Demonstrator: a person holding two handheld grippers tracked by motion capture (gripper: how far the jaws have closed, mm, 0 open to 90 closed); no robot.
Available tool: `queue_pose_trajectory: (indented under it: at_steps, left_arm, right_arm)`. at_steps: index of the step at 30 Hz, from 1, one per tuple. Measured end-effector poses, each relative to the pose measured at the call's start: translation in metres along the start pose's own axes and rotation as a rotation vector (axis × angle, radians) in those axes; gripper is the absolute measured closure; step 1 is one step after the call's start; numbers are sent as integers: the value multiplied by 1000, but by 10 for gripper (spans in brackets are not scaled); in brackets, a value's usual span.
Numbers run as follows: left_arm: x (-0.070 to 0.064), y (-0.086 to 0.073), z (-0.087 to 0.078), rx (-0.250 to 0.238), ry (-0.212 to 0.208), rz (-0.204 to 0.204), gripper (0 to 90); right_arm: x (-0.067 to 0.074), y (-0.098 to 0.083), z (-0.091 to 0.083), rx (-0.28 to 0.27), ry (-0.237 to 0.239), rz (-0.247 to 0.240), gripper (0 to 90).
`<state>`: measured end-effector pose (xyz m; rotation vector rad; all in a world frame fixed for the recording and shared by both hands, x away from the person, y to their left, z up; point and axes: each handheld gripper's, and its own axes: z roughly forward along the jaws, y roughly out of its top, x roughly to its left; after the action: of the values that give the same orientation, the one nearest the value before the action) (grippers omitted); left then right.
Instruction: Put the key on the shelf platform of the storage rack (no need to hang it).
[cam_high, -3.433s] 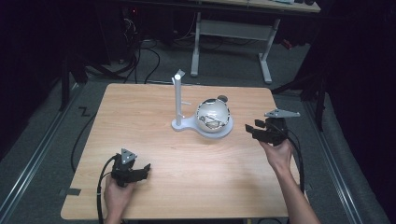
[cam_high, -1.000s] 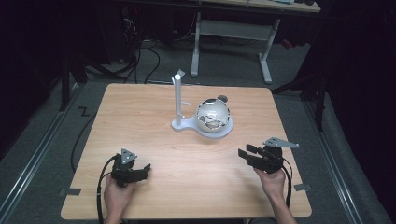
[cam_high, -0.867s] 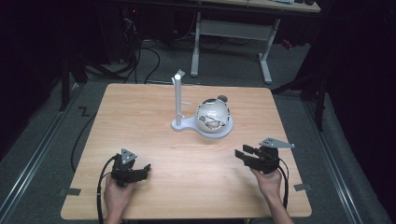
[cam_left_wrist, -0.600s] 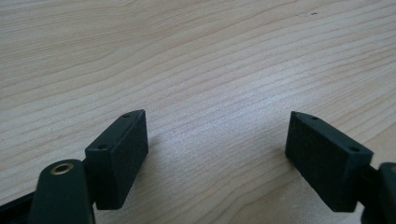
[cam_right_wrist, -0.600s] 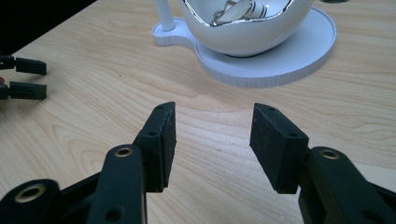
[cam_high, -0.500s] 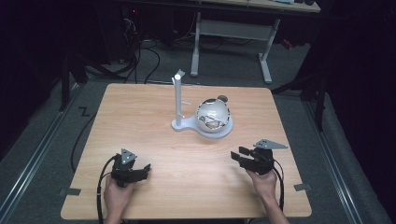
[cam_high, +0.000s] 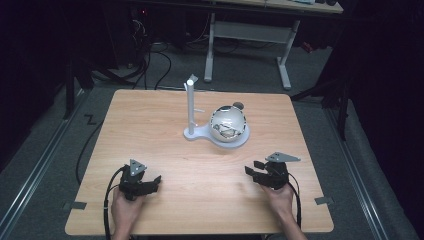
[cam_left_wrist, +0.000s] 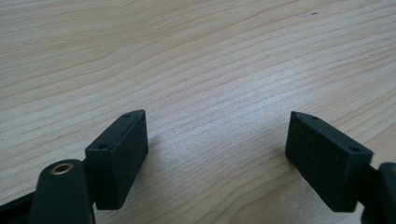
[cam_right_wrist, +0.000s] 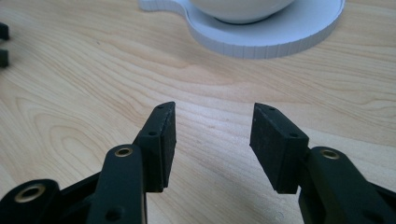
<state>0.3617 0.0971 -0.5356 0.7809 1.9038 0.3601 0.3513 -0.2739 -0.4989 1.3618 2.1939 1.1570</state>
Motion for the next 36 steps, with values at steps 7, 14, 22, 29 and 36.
queue_pose_trajectory:
  at_steps: [7,14,22,29,36]
  left_arm:
    - [0,0,0,0,0,0,216]
    - [0,0,0,0,0,1,216]
    - [0,0,0,0,0,0,216]
    - [0,0,0,0,0,0,216]
    - [0,0,0,0,0,0,216]
  right_arm:
    - [0,-4,10,22,-27,-20,509]
    - [-1,-8,16,33,-72,-31,506]
    - [-2,-11,22,39,-102,-48,500]
    - [-4,-12,25,42,-145,-61,480]
    - [-6,-13,27,56,-172,-70,461]
